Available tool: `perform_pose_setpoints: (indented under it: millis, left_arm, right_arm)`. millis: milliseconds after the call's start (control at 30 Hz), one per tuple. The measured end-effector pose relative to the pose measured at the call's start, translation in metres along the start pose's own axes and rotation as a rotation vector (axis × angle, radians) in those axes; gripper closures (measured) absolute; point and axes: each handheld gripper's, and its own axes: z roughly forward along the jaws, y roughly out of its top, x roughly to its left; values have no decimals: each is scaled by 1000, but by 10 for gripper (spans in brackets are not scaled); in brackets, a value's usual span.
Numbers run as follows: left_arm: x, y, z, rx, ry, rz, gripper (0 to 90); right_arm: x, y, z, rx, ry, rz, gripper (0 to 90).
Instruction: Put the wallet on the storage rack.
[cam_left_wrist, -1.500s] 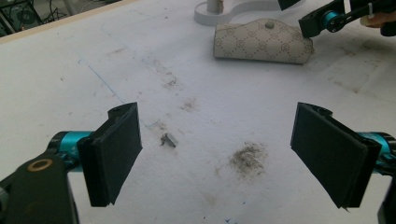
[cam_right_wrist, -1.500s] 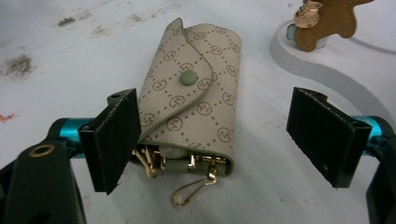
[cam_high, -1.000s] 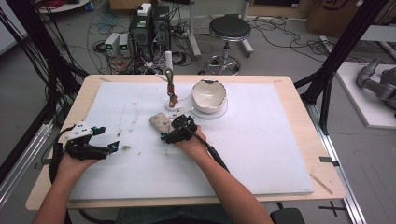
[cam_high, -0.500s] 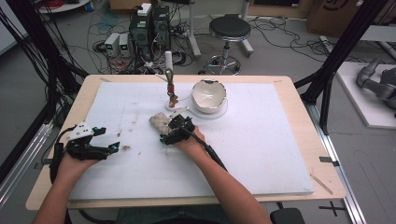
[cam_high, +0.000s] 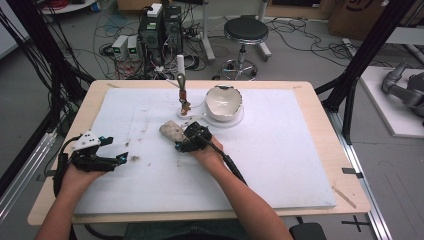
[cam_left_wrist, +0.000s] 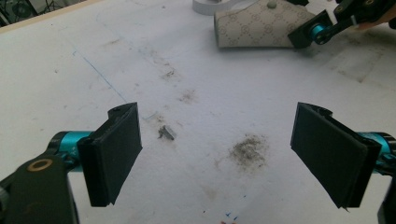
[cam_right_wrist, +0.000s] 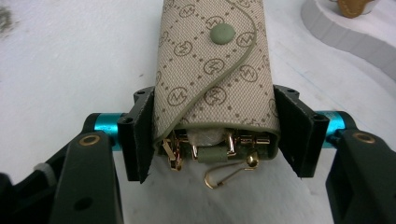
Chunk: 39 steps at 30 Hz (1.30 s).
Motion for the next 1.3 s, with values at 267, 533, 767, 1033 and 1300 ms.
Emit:
perform_pose_setpoints:
  millis: [267,533,767,1033,1300]
  left_arm:
    - [-1,0,1,-9,-2,-9,163]
    - [-2,0,2,-6,-3,-9,163]
    - [-2,0,3,-4,-4,-11,163]
    - [-1,-1,3,-3,-4,-12,163]
    - [-2,0,4,-4,-5,-10,163]
  right_arm:
    - [-10,-3,-37,-60,-2,-15,372]
    - [-27,-10,-80,-118,-41,-21,372]
    - [-45,-18,-111,-147,-90,-1,372]
    - [-68,-25,-142,-161,-158,22,372]
    - [-91,-31,-157,-146,-213,45,372]
